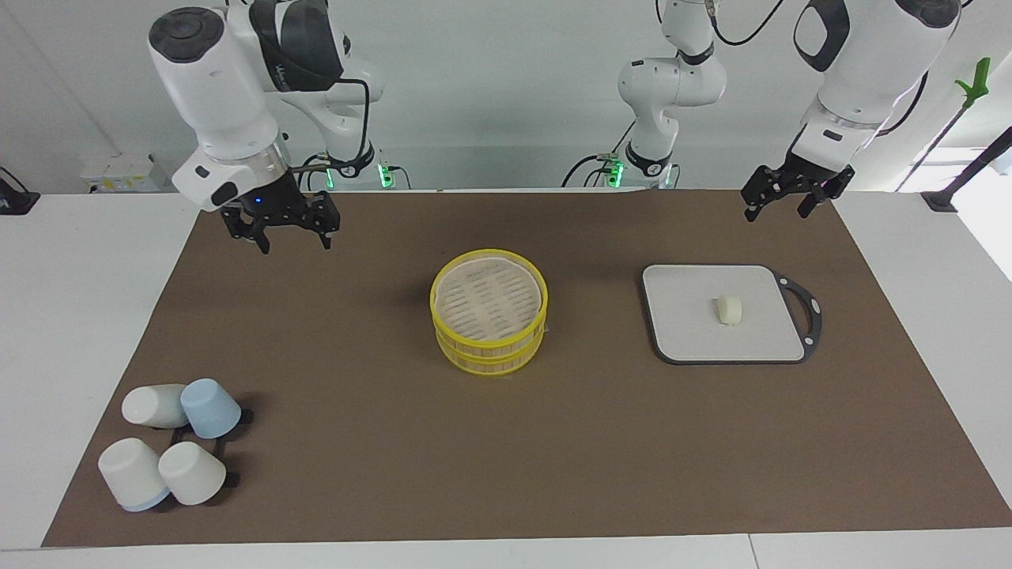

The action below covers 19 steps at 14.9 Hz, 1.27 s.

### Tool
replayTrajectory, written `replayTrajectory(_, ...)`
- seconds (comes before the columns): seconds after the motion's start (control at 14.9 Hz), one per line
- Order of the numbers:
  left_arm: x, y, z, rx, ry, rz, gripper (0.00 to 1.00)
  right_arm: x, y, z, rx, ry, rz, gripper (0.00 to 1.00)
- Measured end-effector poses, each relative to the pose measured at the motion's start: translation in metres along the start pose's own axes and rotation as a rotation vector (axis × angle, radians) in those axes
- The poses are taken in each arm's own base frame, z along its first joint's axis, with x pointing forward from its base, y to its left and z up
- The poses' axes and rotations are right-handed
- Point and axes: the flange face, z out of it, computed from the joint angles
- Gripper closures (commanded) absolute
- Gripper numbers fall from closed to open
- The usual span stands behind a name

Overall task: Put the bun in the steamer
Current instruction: 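Reach the right gripper to the steamer lid while the left gripper reaches the bun, then grasp the steamer lid with the right gripper while the left gripper grasps the bun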

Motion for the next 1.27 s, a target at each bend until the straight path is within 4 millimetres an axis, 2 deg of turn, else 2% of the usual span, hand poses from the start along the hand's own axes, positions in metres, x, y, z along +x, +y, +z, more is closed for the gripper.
replayTrajectory(0.27,0.001,-0.014,0.045,0.000,0.009,0.036,0.00,0.013,-0.083,0.036,0.009,0.001,0.047,0.02)
replayTrajectory(0.54,0.000,-0.031,0.102,0.002,0.019,0.117,0.00,0.014,-0.199,0.055,0.021,0.001,0.085,0.05)
replayTrajectory(0.67,0.002,-0.034,0.134,0.004,0.026,0.157,0.00,0.011,-0.243,0.067,0.024,-0.006,0.081,0.07)
replayTrajectory(0.87,0.000,-0.034,0.186,0.009,0.037,0.181,0.00,0.004,-0.299,0.085,0.025,-0.017,0.094,0.07)
replayTrajectory(1.01,0.001,-0.033,0.213,0.011,0.037,0.211,0.00,0.002,-0.328,0.096,0.038,-0.006,0.101,0.07)
replayTrajectory(1.14,0.005,-0.035,0.230,0.014,0.038,0.242,0.00,-0.002,-0.350,0.108,0.053,0.006,0.113,0.07)
replayTrajectory(1.27,0.007,-0.043,0.241,0.016,0.037,0.244,0.00,-0.003,-0.360,0.116,0.055,0.005,0.118,0.07)
